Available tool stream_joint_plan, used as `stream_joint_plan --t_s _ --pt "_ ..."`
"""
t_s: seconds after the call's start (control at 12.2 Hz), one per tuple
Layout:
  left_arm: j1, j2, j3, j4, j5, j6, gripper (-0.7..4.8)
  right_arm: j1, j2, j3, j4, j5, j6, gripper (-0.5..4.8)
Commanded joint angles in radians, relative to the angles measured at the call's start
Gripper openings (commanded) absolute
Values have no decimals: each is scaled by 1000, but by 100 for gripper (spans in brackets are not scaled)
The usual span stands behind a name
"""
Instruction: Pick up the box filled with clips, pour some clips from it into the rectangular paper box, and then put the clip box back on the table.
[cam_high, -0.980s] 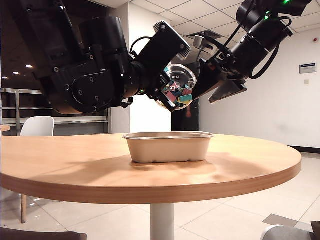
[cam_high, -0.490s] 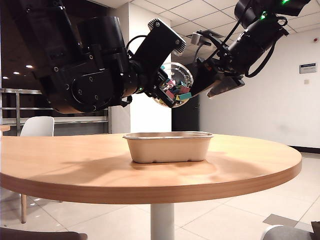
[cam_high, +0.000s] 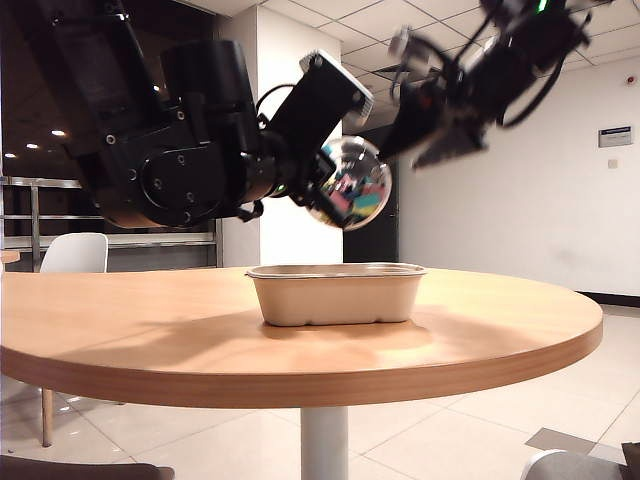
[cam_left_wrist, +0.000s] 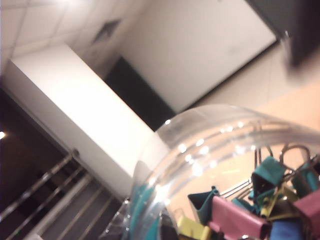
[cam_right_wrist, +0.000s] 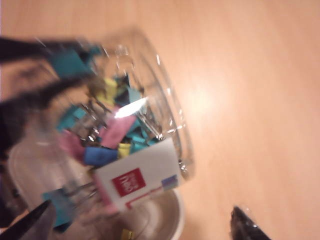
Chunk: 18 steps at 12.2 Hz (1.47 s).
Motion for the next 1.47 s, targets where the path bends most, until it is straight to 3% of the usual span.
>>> stream_joint_plan --t_s 0.08,0.41,1.06,1.47 --pt "12 13 4 52 -20 80 -6 0 -35 6 26 1 2 479" --pt "-22 20 3 103 10 226 -6 0 -35 6 28 81 5 479" --pt "-32 18 3 105 17 226 -6 0 -18 6 31 -61 4 479" --pt "-32 18 3 105 25 187 -6 -2 -9 6 204 -31 62 479"
